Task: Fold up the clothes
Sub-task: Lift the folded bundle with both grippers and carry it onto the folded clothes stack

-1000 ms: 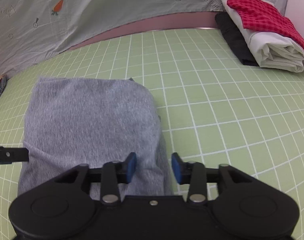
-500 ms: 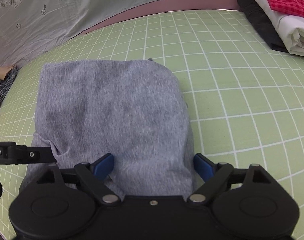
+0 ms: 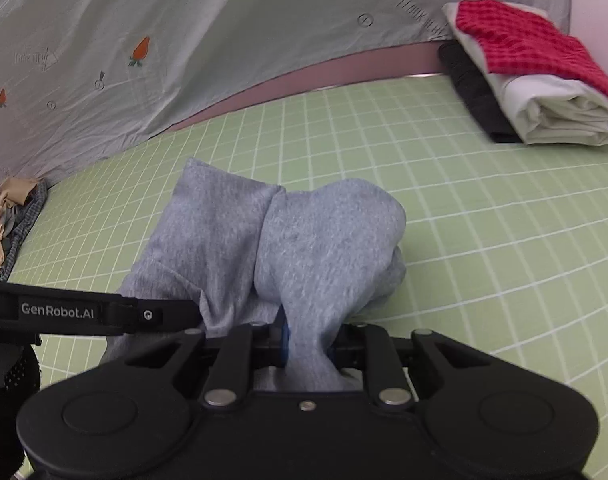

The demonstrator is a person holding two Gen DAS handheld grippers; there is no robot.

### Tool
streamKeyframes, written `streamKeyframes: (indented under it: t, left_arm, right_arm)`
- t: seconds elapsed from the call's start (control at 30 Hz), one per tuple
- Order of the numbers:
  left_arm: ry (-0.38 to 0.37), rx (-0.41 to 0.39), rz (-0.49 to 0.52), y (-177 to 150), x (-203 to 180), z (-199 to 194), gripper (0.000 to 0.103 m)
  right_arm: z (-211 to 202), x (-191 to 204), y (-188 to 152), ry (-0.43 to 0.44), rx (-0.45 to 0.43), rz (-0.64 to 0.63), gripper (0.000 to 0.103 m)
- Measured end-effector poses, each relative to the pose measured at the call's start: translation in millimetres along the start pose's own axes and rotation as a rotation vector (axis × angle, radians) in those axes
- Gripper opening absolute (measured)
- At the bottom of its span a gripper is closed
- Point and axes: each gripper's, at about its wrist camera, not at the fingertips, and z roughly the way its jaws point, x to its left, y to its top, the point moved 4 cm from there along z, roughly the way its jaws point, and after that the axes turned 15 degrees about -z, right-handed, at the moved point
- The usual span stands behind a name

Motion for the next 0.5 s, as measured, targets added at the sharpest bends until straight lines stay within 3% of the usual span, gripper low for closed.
streamKeyframes:
  t: [0.27, 0.5]
  left_arm:
    - [-0.095, -0.022, 0.037, 1, -142, 68, 0.031]
    - [-0.204, -0.118, 0.007, 26, -269, 118, 0.031]
  right_arm:
    - [-38, -135, -5, -0.106, -0.100, 0.085, 0.017]
    - [-70, -256, 38, -0.192, -0.210, -0.024, 0.017]
